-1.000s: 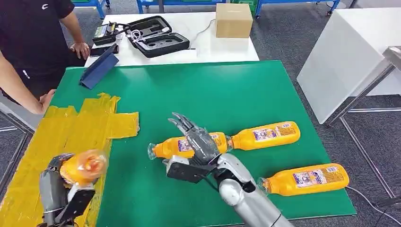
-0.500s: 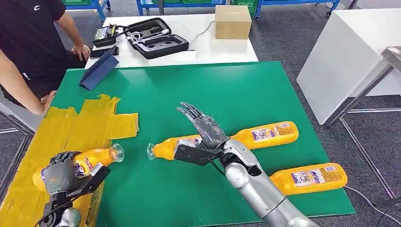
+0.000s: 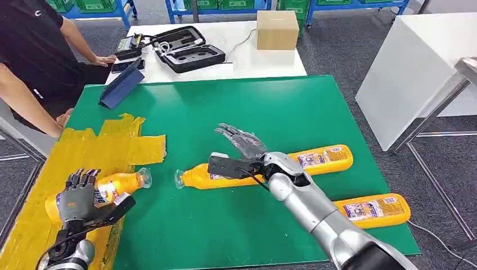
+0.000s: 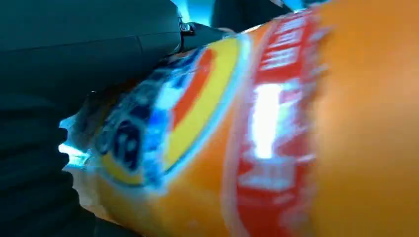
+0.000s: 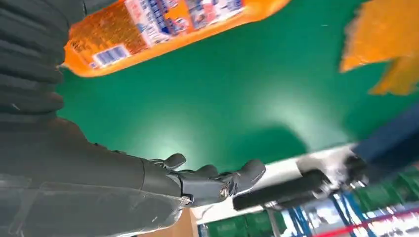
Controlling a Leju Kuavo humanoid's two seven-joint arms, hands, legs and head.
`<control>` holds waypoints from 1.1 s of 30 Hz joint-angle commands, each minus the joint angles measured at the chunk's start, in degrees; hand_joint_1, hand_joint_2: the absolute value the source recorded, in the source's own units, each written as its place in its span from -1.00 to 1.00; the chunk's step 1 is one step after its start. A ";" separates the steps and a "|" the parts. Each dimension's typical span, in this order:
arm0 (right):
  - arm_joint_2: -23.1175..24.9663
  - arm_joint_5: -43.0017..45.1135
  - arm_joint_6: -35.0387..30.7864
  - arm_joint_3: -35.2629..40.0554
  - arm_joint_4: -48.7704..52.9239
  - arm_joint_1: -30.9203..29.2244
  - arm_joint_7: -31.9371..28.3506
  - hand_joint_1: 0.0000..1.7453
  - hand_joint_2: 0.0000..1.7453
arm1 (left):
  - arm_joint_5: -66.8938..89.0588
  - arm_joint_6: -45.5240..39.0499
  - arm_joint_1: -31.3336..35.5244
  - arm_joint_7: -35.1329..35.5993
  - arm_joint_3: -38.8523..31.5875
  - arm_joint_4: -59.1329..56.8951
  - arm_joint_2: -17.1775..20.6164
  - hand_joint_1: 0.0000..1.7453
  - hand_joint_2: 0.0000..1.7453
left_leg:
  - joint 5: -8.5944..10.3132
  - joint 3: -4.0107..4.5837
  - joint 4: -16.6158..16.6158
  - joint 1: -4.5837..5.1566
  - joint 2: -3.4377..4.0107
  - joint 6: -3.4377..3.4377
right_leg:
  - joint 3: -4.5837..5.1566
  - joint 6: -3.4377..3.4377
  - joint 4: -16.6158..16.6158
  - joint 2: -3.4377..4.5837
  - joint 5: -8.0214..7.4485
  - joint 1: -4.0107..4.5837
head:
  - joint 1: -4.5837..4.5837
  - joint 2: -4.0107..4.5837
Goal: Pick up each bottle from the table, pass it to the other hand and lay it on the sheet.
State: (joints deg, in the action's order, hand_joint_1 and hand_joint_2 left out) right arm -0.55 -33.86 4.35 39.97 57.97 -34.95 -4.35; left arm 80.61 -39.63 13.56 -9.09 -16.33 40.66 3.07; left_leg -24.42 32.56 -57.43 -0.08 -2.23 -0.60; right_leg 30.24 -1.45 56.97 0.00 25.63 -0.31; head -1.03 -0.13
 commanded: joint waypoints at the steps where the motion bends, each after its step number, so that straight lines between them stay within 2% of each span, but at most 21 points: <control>1: -0.04 0.61 1.81 5.97 -16.77 -7.53 0.84 -1.00 1.00 | -7.17 7.26 -3.36 -7.83 6.14 -6.76 2.53 -1.00 -1.00 | 0.42 0.94 0.18 -0.07 0.76 0.05 | 1.15 0.02 -0.18 0.53 -0.59 0.05 | -0.02 0.00; 3: 0.41 0.38 2.12 6.56 -20.42 -8.71 0.87 -1.00 1.00 | -10.96 11.21 -4.74 -10.98 7.78 -3.52 3.93 -1.00 -1.00 | 0.58 1.02 0.12 -0.14 0.91 0.23 | 1.22 0.02 -0.16 0.64 -0.62 0.13 | -0.02 0.00; 4: 0.57 0.27 2.17 6.69 -21.40 -9.09 0.79 -1.00 1.00 | -11.78 12.02 -5.23 -11.50 8.06 -2.46 4.40 -1.00 -1.00 | 0.40 0.46 -0.05 0.04 0.52 0.20 | 0.64 0.01 0.16 0.39 -0.24 -0.05 | 0.00 0.00; 6: 0.67 0.25 2.16 6.69 -21.84 -9.24 0.60 -1.00 1.00 | -12.07 12.43 -5.51 -11.48 8.24 -1.82 4.56 -1.00 -1.00 | 0.45 0.73 0.02 -0.03 0.78 0.22 | 0.92 0.00 0.02 0.57 -0.39 0.03 | -0.02 0.00; 7: 0.83 0.18 2.14 6.71 -22.50 -9.42 0.61 -1.00 1.00 | -12.88 13.43 -5.82 -12.44 8.80 -1.02 4.87 -1.00 -1.00 | 0.34 0.35 -0.05 0.12 0.53 0.21 | 0.51 -0.01 0.16 0.40 -0.16 -0.12 | 0.00 0.00; 9: 1.09 -0.08 2.48 6.98 -24.06 -9.96 0.96 -1.00 1.00 | -15.99 16.06 -6.57 -15.11 9.56 0.83 5.78 -1.00 -1.00 | 0.41 0.40 0.10 0.11 0.64 0.20 | 0.60 -0.02 -0.07 0.46 -0.28 -0.09 | 0.02 0.00; 10: 1.29 -0.12 2.71 7.06 -25.12 -10.31 1.13 -1.00 1.00 | -17.34 17.76 -6.89 -16.77 9.86 1.70 6.51 -1.00 -1.00 | 0.31 0.21 -0.01 0.15 0.47 0.20 | 0.40 -0.03 0.07 0.33 -0.14 -0.12 | 0.00 0.00; 13: 2.46 -0.41 2.89 7.15 -29.82 -11.63 1.07 -1.00 1.00 | -27.86 26.53 -9.90 -26.09 9.33 8.83 8.48 -1.00 -1.00 | 0.48 0.54 0.17 0.14 0.72 0.22 | 0.72 -0.01 -0.20 0.46 -0.40 -0.13 | -0.02 0.00; 15: 3.08 -0.76 2.61 6.78 -31.85 -11.72 0.49 -1.00 1.00 | -32.48 31.52 -11.70 -27.99 8.83 13.84 9.04 -1.00 -1.00 | 0.44 0.54 0.16 0.21 0.76 0.19 | 0.76 -0.03 -0.19 0.50 -0.40 -0.17 | 0.02 0.00; 17: 3.50 -1.49 2.60 6.57 -32.99 -11.25 -0.03 -1.00 1.00 | -40.19 38.84 -13.83 -30.91 7.94 20.88 8.45 -1.00 -1.00 | 0.47 0.71 0.15 0.13 0.86 0.21 | 0.91 -0.06 -0.24 0.57 -0.44 -0.09 | -0.02 0.00; 18: 3.59 -1.81 2.54 6.56 -33.18 -11.04 -0.15 -1.00 1.00 | -42.95 40.64 -14.64 -30.91 8.30 23.23 8.63 -1.00 -1.00 | 0.31 0.39 -0.01 0.28 0.55 0.16 | 0.60 -0.12 0.04 0.37 -0.14 -0.24 | 0.02 0.00; 21: 3.76 -2.05 2.63 6.68 -33.45 -10.45 -0.19 -1.00 1.00 | -47.24 42.01 -15.57 -30.91 9.12 26.65 8.55 -1.00 -1.00 | 0.33 0.46 0.00 0.27 0.39 0.14 | 0.62 -0.15 -0.02 0.19 -0.11 -0.23 | 0.04 0.00; 22: 3.76 -2.05 2.63 6.68 -33.45 -10.45 -0.19 -1.00 1.00 | -47.24 42.01 -15.57 -30.91 9.12 26.65 8.55 -1.00 -1.00 | 0.32 0.48 0.06 0.19 0.56 0.15 | 0.65 -0.14 -0.15 0.31 -0.17 -0.14 | 0.02 0.00; 23: 3.78 -2.14 2.55 6.69 -33.48 -10.37 -0.19 -1.00 1.00 | -48.53 42.87 -15.65 -30.91 9.35 27.59 8.35 -1.00 -1.00 | 0.24 0.25 0.01 0.34 0.36 0.13 | 0.45 -0.17 0.03 0.19 0.00 -0.30 | -0.02 0.00; 26: 3.86 -3.09 2.94 6.74 -34.02 -9.54 0.32 -1.00 1.00 | -61.81 46.23 -16.85 -30.91 11.44 34.98 8.20 -1.00 -1.00 | 0.29 0.50 -0.01 0.21 0.19 0.12 | 0.64 -0.18 -0.10 -0.04 0.00 -0.17 | 0.07 0.00; 33: 4.98 -6.35 2.22 8.64 -35.84 -6.76 0.99 -1.00 1.00 | -67.62 51.12 -15.16 -30.91 7.13 39.66 3.04 -1.00 -1.00 | 0.30 0.78 0.01 0.24 0.17 0.07 | 0.93 -0.09 -0.14 -0.09 -0.06 -0.21 | 0.04 0.00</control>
State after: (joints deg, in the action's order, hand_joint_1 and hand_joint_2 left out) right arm 3.06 -37.92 6.91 45.09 28.02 -43.19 -3.91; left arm 14.59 8.26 -2.94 -37.55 -7.19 74.34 11.10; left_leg -24.06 33.40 -57.46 0.27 -2.08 -0.56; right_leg 31.32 -1.56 56.99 0.01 25.53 -0.65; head -0.98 -0.13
